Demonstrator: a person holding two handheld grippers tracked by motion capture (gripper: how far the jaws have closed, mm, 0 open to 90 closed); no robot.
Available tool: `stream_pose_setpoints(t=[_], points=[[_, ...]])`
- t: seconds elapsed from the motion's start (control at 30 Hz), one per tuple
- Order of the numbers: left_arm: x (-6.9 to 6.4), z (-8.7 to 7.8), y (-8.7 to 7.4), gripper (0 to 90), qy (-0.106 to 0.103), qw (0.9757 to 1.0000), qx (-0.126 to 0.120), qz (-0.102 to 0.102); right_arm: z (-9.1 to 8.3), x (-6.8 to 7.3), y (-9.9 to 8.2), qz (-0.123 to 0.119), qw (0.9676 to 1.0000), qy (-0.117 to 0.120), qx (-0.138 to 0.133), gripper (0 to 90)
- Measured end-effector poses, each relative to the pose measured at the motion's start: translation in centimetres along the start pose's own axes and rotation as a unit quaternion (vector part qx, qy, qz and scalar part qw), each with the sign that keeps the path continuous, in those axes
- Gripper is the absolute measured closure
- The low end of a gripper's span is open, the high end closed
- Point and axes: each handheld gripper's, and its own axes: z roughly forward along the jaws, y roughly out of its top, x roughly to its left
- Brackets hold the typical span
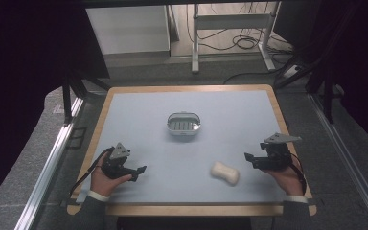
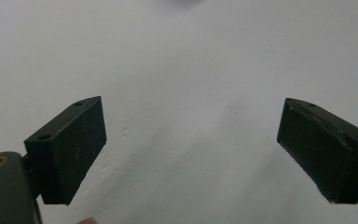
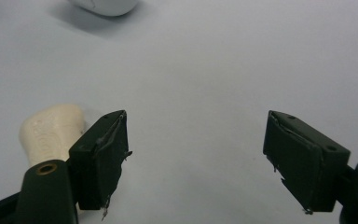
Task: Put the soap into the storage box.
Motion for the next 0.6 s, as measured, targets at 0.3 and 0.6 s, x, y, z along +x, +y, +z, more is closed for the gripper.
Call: stream_pose_setpoints(t=[0.3,0.6], points=[[0.3,-0.2,0.0,8.6,0.002,1.0000,0.003,0.004,0.4,1.2,0.8,-0.019,0.9995,0.006,0.023,22.2],[0.3,-0.3,0.0,8.5,0.003,0.9999,0.008,0.010,0.1,2.1,2.4,-0.067,0.9941,0.022,0.082,22.2]])
